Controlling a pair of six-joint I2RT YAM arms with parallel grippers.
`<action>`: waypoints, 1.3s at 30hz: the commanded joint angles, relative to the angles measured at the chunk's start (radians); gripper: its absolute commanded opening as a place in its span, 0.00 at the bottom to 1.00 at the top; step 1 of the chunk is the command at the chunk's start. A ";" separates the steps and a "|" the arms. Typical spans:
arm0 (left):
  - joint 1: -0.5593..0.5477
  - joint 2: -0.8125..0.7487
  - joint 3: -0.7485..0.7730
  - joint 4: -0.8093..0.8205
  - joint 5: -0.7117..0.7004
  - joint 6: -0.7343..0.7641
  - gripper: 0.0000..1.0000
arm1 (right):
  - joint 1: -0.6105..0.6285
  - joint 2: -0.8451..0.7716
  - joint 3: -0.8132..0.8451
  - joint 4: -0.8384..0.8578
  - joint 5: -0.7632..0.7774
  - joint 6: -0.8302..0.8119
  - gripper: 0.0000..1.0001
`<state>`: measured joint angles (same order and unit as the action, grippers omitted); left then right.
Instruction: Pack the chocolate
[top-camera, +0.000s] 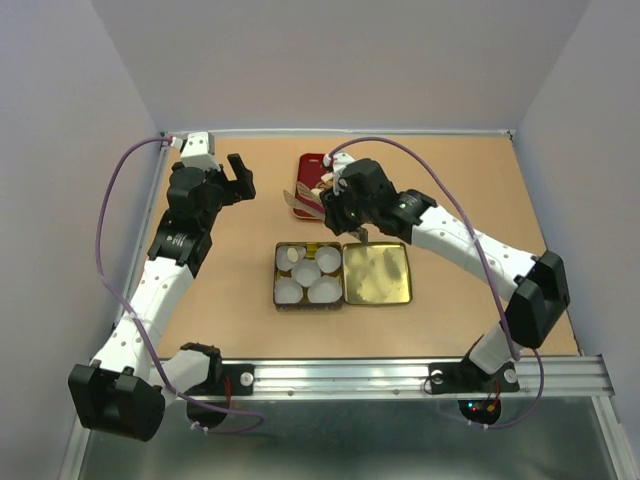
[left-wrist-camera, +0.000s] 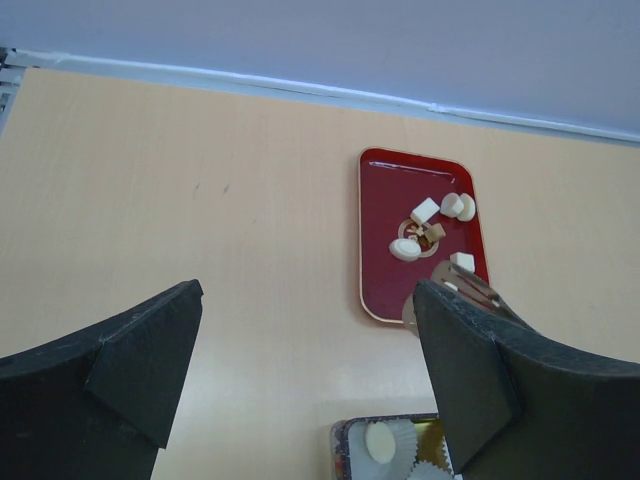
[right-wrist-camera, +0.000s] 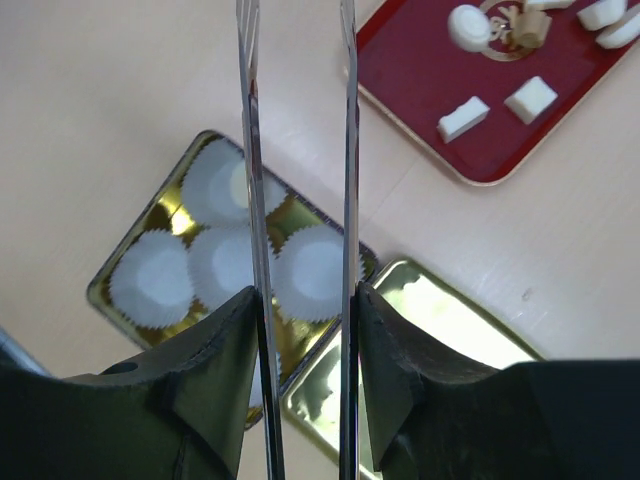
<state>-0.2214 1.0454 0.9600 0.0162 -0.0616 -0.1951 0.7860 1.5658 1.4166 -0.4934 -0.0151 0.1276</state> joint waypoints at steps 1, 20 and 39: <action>-0.004 -0.016 0.046 0.021 -0.007 0.011 0.99 | 0.004 0.095 0.074 0.038 0.170 -0.028 0.47; -0.004 -0.022 0.046 0.021 0.009 0.008 0.99 | -0.053 0.264 0.133 0.085 0.336 -0.008 0.50; -0.004 -0.019 0.046 0.018 0.013 0.011 0.99 | -0.080 0.358 0.174 0.108 0.279 -0.016 0.51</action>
<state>-0.2214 1.0454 0.9600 0.0158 -0.0566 -0.1951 0.7139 1.9182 1.5227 -0.4362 0.2787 0.1162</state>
